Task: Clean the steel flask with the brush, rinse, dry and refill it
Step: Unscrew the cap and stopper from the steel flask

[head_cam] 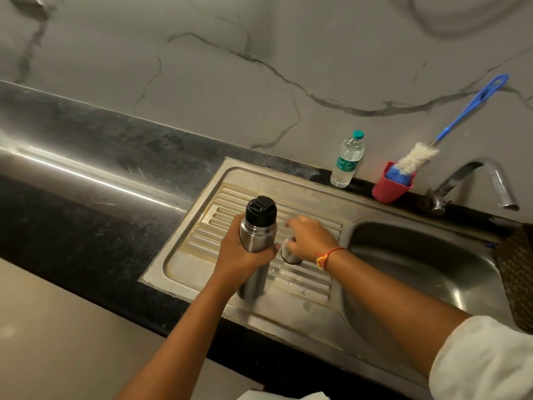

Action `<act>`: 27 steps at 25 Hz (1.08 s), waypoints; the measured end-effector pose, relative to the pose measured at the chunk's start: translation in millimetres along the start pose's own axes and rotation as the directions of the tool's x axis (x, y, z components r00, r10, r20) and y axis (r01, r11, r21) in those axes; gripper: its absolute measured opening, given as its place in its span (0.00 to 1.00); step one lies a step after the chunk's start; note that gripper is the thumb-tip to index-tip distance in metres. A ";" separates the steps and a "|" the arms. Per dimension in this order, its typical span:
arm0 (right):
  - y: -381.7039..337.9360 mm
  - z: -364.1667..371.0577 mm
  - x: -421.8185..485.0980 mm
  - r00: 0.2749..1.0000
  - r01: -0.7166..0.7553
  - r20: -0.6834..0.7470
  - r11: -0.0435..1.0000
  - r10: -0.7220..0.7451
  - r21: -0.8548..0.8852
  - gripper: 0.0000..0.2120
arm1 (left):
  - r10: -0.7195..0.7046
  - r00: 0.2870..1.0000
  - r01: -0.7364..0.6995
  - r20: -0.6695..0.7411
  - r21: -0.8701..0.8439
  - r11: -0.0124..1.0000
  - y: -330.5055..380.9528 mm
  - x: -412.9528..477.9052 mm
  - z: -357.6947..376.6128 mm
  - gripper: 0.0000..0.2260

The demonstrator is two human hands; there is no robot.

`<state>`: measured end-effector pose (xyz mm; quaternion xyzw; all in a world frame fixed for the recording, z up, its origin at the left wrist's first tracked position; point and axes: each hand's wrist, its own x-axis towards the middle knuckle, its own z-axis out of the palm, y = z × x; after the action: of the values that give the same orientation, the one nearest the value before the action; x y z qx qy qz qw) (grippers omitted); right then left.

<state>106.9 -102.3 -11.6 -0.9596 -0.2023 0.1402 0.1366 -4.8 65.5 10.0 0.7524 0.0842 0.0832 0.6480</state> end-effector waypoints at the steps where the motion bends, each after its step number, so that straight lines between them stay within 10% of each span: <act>1: -9.5 -15.6 -5.7 0.993 -0.007 -0.115 0.984 0.027 0.178 0.16 | 0.004 1.000 -0.004 0.004 0.009 1.000 -0.1 0.4 1.0 0.25; 4: -44.3 -69.3 -33.9 0.951 0.196 -0.307 0.847 -0.040 0.495 0.19 | 0.017 1.000 -0.017 0.002 0.031 0.999 0.4 -0.9 6.5 0.26; 8: -69.8 -103.5 -62.2 0.935 0.301 -0.204 0.953 -0.288 0.031 0.29 | 0.059 0.998 -0.060 0.006 0.054 0.997 6.4 -6.4 15.3 0.30; 13: -79.9 -108.9 -60.7 0.950 0.157 -0.219 0.947 -0.222 -0.281 0.28 | 0.075 0.997 -0.075 0.006 0.104 0.992 16.8 -12.4 22.2 0.28; 27: -72.1 -136.7 -61.1 0.810 0.492 -0.175 0.811 -0.559 -0.316 0.19 | 0.087 0.954 -0.096 0.288 0.017 0.995 41.4 -5.2 0.0 0.26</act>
<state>72.3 -93.0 150.7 -0.8840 -0.4584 -0.0578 0.0706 -9.0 58.3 50.8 0.7696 -0.0444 0.0017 0.6369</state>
